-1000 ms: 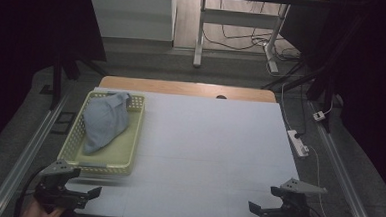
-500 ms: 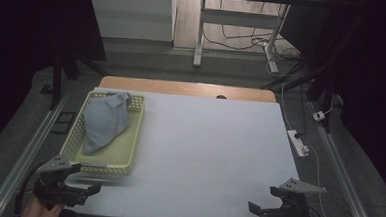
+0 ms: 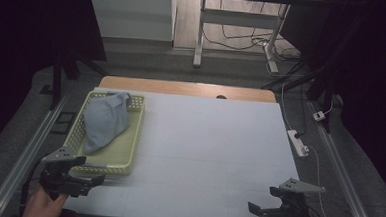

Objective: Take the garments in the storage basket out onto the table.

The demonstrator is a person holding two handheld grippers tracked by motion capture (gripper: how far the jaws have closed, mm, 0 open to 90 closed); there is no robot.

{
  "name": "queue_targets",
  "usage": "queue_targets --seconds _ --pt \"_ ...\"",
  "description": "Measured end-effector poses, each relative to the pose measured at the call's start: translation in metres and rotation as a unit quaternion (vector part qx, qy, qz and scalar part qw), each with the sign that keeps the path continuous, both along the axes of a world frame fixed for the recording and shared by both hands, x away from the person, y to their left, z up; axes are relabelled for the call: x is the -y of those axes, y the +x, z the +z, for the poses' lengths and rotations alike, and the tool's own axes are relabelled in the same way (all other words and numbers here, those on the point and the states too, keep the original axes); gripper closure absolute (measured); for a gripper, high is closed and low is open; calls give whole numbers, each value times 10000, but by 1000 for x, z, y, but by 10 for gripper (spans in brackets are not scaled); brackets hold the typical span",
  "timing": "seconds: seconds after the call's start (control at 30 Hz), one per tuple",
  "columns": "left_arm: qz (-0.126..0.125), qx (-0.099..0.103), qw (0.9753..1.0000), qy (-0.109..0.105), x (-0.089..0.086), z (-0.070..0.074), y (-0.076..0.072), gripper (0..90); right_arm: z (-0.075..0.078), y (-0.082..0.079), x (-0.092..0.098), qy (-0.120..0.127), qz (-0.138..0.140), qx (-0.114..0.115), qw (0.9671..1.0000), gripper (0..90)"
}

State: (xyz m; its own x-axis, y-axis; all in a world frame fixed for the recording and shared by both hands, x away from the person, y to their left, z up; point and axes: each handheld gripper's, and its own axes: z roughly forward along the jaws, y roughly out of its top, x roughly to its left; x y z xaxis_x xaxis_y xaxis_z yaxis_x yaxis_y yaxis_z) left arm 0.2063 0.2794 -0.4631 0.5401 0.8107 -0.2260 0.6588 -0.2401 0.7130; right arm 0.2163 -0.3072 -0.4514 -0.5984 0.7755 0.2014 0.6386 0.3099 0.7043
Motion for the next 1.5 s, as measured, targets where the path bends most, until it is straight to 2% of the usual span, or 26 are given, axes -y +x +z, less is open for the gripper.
queue_targets --seconds 0.43,0.57,0.83,1.23,1.5 --pt "-30 94 9999 -53 1 2 21 0 0 1 0 16 -10 -52 10000 0" --pt "-31 108 9999 -86 2 3 31 0 0 1 0 10 -13 -52 10000 0" --pt "-50 28 10000 -71 3 5 45 0 -1 1 0 -1 -20 -54 10000 0" --pt "76 15 10000 -21 -1 8 71 0 -1 1 0 -20 -27 -61 10000 0" --pt "196 -89 9997 76 -4 5 91 0 -1 2 -1 -33 -14 -79 10000 0"
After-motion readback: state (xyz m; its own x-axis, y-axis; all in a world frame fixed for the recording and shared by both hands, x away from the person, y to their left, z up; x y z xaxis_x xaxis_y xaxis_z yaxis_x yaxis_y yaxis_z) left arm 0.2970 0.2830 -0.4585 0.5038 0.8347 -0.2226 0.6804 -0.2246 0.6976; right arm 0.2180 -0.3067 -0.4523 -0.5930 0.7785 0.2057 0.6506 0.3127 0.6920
